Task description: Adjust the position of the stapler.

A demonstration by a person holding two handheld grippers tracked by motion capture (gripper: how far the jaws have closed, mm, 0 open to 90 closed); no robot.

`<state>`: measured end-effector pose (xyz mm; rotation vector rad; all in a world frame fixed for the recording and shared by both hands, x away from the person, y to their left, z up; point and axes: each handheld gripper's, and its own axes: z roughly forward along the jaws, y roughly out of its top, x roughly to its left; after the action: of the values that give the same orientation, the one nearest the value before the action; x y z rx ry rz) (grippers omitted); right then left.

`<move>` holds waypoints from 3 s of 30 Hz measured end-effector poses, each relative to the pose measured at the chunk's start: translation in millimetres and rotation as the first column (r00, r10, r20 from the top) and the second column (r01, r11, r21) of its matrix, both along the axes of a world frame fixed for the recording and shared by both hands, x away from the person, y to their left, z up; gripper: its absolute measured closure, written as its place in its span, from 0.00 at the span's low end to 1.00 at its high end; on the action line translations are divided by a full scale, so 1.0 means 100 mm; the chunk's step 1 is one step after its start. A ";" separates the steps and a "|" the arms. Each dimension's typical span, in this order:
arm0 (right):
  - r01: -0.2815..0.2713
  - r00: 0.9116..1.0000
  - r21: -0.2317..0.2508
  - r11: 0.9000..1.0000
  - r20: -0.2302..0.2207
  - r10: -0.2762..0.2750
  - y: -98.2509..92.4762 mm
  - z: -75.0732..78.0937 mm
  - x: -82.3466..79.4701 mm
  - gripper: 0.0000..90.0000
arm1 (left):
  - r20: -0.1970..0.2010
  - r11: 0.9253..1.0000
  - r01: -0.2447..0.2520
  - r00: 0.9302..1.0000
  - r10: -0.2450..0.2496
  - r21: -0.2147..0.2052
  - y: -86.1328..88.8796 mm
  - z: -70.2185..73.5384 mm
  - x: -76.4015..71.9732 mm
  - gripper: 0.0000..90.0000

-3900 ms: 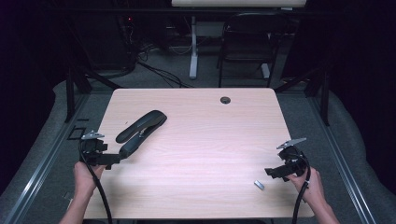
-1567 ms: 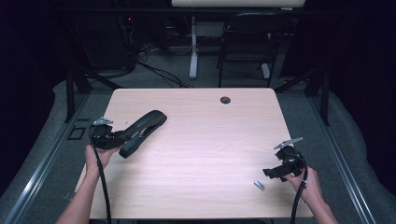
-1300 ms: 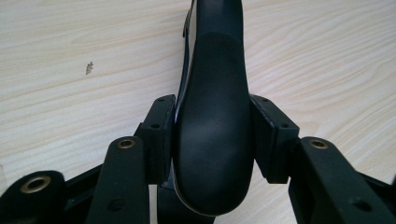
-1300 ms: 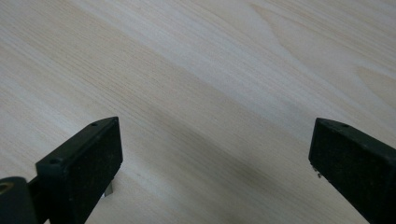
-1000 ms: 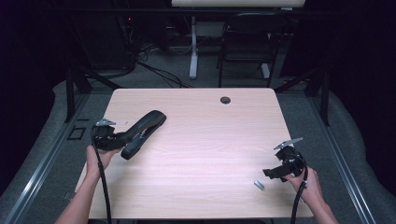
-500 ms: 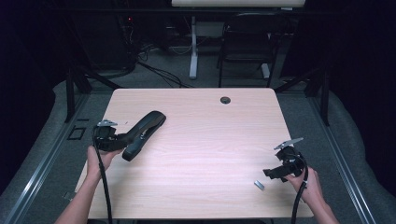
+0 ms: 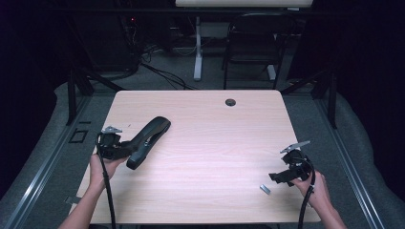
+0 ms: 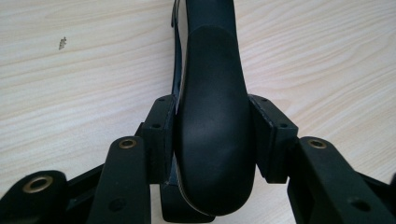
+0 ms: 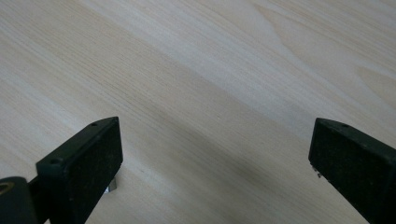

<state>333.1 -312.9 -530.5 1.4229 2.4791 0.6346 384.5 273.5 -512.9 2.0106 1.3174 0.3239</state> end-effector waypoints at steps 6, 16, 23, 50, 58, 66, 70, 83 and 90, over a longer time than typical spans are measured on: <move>-0.002 1.000 0.002 1.000 -0.003 0.002 0.00 0.00 0.00 0.03 | -0.032 1.000 0.002 0.999 -0.002 0.019 -0.06 0.03 -0.04 0.61; -0.001 1.000 -0.008 1.000 -0.004 0.001 0.00 0.00 0.00 0.03 | -0.058 1.000 -0.001 0.998 0.002 0.015 -0.16 0.04 -0.10 0.61; -0.003 1.000 0.003 1.000 -0.007 0.003 0.00 -0.01 0.00 0.03 | -0.069 1.000 0.001 0.998 0.001 0.019 -0.23 0.05 -0.15 0.60; -0.006 1.000 0.001 1.000 -0.010 0.006 0.02 -0.02 0.01 0.03 | -0.094 0.998 0.031 0.995 -0.027 0.050 -0.51 0.08 -0.34 0.58; -0.008 1.000 -0.001 1.000 -0.012 0.008 0.03 -0.02 0.01 0.03 | -0.100 0.997 0.050 0.994 -0.044 0.056 -0.59 0.09 -0.39 0.57; -0.019 1.000 -0.013 1.000 -0.023 0.019 0.03 -0.02 0.01 0.03 | -0.106 0.997 0.070 0.992 -0.066 0.037 -0.64 0.09 -0.42 0.55; -0.013 1.000 0.000 1.000 -0.019 0.013 0.03 -0.03 0.01 0.03 | -0.109 0.995 0.087 0.991 -0.082 0.040 -0.69 0.09 -0.43 0.54; -0.021 0.999 -0.015 1.000 -0.027 0.021 0.03 -0.03 0.01 0.03 | -0.118 0.993 0.116 0.987 -0.112 0.028 -0.78 0.09 -0.49 0.52; -0.023 0.999 -0.013 1.000 -0.026 0.022 0.03 -0.03 0.01 0.03 | -0.132 0.989 0.145 0.981 -0.141 0.019 -0.84 0.10 -0.54 0.51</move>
<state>334.3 -309.8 -533.7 1.4093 2.5177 0.6065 330.3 189.0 -502.8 2.1686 1.2433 0.1473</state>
